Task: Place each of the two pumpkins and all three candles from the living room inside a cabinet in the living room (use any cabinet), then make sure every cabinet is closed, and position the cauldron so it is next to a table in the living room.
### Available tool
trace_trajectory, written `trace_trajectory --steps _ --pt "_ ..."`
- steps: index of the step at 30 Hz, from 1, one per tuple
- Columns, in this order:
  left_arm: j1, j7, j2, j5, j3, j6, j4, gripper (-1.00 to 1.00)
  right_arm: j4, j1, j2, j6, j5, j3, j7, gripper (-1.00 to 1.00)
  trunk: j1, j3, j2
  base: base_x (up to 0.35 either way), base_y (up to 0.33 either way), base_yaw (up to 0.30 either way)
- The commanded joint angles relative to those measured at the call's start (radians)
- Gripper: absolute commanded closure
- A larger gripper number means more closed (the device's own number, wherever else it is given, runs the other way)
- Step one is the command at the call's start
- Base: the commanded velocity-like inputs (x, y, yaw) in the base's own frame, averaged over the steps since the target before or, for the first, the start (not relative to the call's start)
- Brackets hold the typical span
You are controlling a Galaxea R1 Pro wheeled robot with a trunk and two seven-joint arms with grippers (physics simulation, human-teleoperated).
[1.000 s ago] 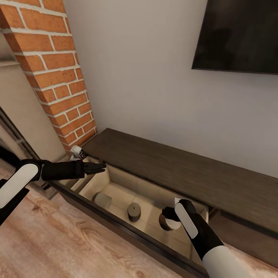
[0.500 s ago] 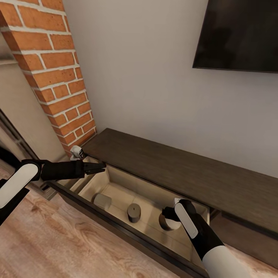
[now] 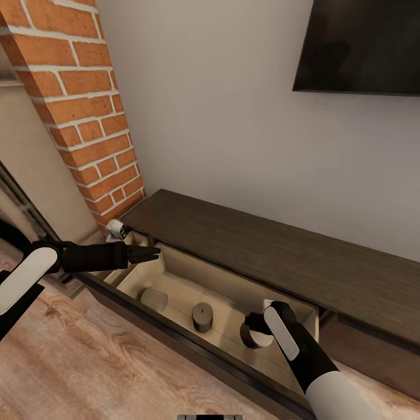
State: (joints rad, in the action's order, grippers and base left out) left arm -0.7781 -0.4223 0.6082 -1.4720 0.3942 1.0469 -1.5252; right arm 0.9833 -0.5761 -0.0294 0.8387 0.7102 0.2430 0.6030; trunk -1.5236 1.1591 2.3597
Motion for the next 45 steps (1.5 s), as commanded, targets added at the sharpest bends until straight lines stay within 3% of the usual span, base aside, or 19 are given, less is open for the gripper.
trace_trajectory --steps 1,18,28,34,45 --pt "-0.001 -0.009 0.001 0.006 0.002 0.000 0.000 -1.00 0.001 -0.001 0.000 -0.001 0.012 0.002 0.012 1.00 -0.004 0.004 0.008 0.000 0.000 0.000" --pt "-0.001 -0.012 0.002 0.004 0.002 0.000 -0.021 -1.00 -0.005 -0.001 0.000 -0.002 0.012 0.002 0.012 1.00 -0.054 0.045 0.099 0.000 0.000 0.000" --pt "-0.001 -0.012 0.002 0.004 0.002 0.000 -0.021 -1.00 -0.033 -0.010 -0.001 -0.003 0.012 0.001 0.012 1.00 -0.054 0.045 0.099 0.000 0.000 0.000" --pt "-0.001 -0.012 0.002 0.004 0.002 0.000 -0.021 -1.00 -0.036 -0.011 -0.001 -0.003 0.012 0.002 0.012 1.00 -0.076 0.064 0.140 0.000 0.000 0.000" --pt "-0.001 -0.012 0.002 0.004 0.002 0.000 -0.021 -1.00 -0.041 -0.012 -0.001 -0.020 0.012 0.002 0.012 1.00 -0.077 0.067 0.141 0.000 0.000 0.000"
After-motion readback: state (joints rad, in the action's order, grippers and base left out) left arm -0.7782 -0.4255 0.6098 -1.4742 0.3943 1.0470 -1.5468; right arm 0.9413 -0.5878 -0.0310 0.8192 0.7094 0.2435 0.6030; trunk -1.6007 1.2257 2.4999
